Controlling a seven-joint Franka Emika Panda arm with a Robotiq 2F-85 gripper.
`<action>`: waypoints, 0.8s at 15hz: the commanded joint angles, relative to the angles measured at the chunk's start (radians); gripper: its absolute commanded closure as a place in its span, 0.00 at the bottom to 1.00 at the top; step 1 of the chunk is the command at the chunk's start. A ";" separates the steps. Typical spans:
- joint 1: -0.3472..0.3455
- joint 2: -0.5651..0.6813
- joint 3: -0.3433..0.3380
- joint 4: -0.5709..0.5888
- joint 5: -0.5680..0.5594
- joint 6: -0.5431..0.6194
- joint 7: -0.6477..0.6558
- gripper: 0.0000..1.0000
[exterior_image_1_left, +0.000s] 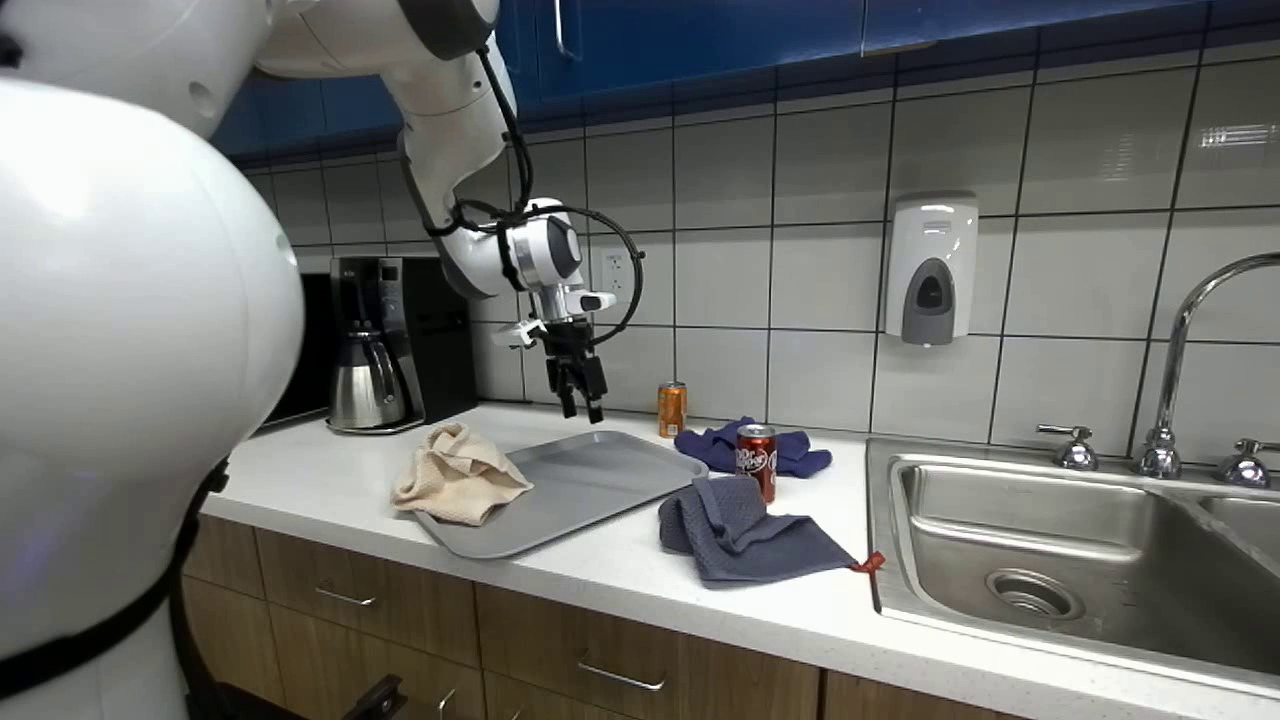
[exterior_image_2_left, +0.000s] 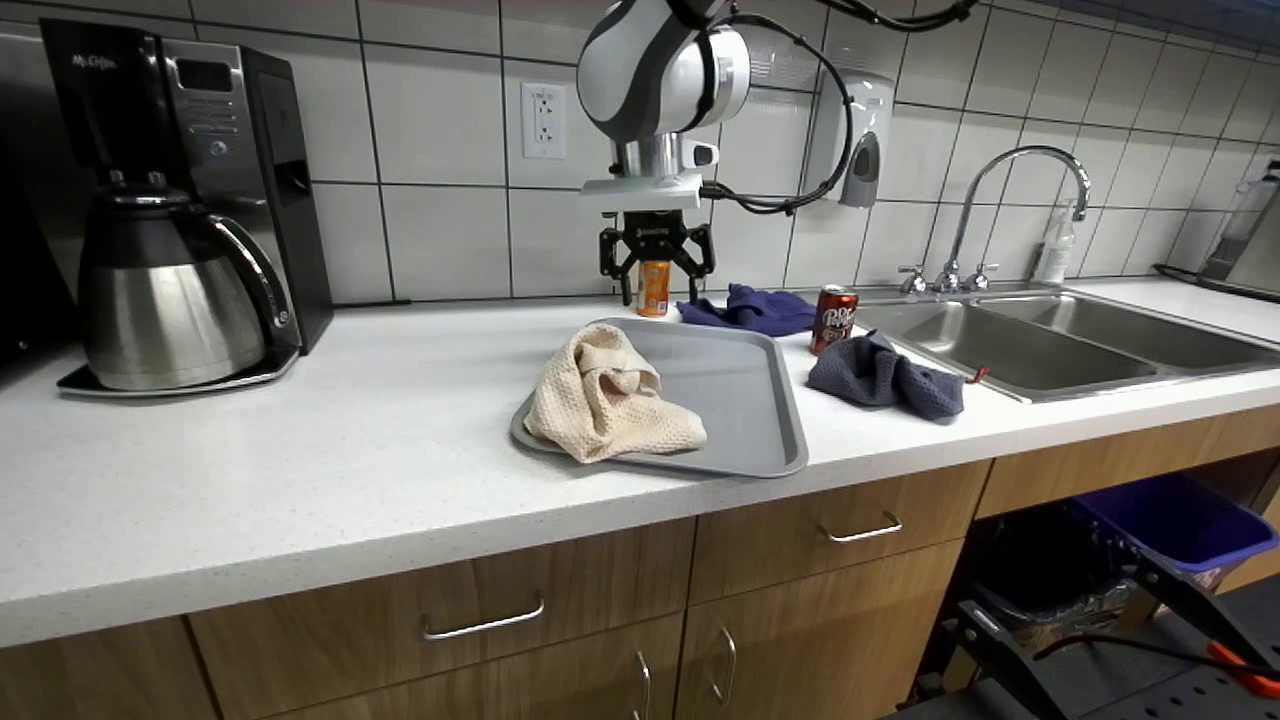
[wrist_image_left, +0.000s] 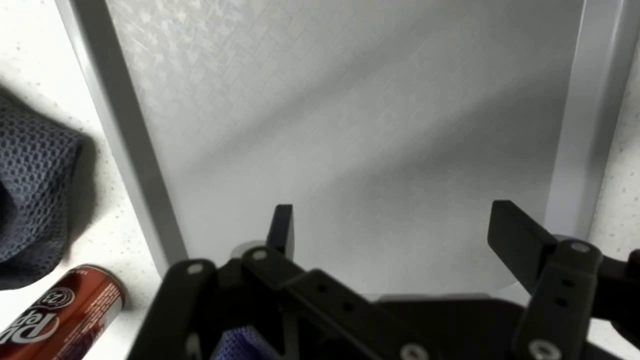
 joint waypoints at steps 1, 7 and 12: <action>-0.015 -0.084 0.047 -0.107 0.016 0.024 -0.050 0.00; -0.003 -0.043 0.039 -0.061 -0.002 0.007 -0.018 0.00; -0.003 -0.044 0.039 -0.064 -0.002 0.009 -0.019 0.00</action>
